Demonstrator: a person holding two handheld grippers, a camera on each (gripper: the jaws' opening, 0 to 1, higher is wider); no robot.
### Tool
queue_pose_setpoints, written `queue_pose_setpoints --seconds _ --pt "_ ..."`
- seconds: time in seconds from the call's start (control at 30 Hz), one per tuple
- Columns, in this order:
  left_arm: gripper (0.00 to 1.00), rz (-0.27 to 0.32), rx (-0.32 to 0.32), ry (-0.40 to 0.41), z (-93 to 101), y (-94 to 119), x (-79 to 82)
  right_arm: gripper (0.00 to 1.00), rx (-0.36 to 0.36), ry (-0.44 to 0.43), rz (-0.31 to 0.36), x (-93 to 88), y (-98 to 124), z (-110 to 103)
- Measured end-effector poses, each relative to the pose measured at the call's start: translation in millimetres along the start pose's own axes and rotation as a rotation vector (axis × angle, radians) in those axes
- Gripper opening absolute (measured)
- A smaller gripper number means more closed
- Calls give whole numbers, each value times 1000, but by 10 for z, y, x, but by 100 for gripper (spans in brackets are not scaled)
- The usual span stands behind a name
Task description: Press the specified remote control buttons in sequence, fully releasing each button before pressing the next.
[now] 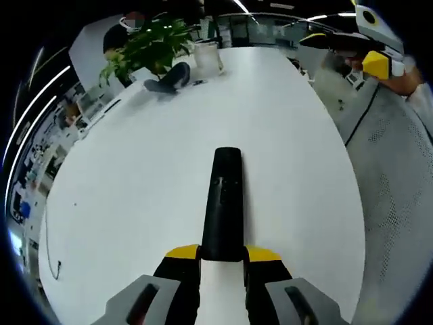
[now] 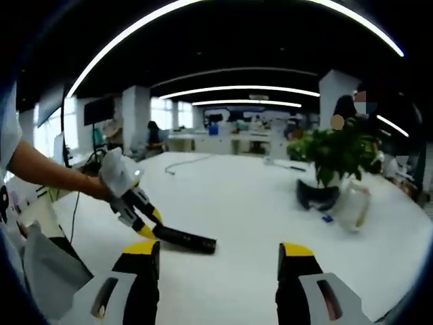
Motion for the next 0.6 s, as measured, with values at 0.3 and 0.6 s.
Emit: queue_pose_setpoints --seconds 0.3,0.6 --pt "22 -25 16 -35 -413 -44 89 69 19 -11 -5 -5 -21 -26" --pt "23 -31 48 -47 -809 -140 143 69 -4 1 -38 -39 -46 -14"
Point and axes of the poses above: the point that each gripper's makers call its tool centre point, and the gripper's own axes: y roughly backward along the fingers, z roughly to its right, x roughly out of its top, the point moved 7 cm from there along y, roughly backward along the fingers, and after that the axes turned 15 degrees about y, right-handed, at the moved point
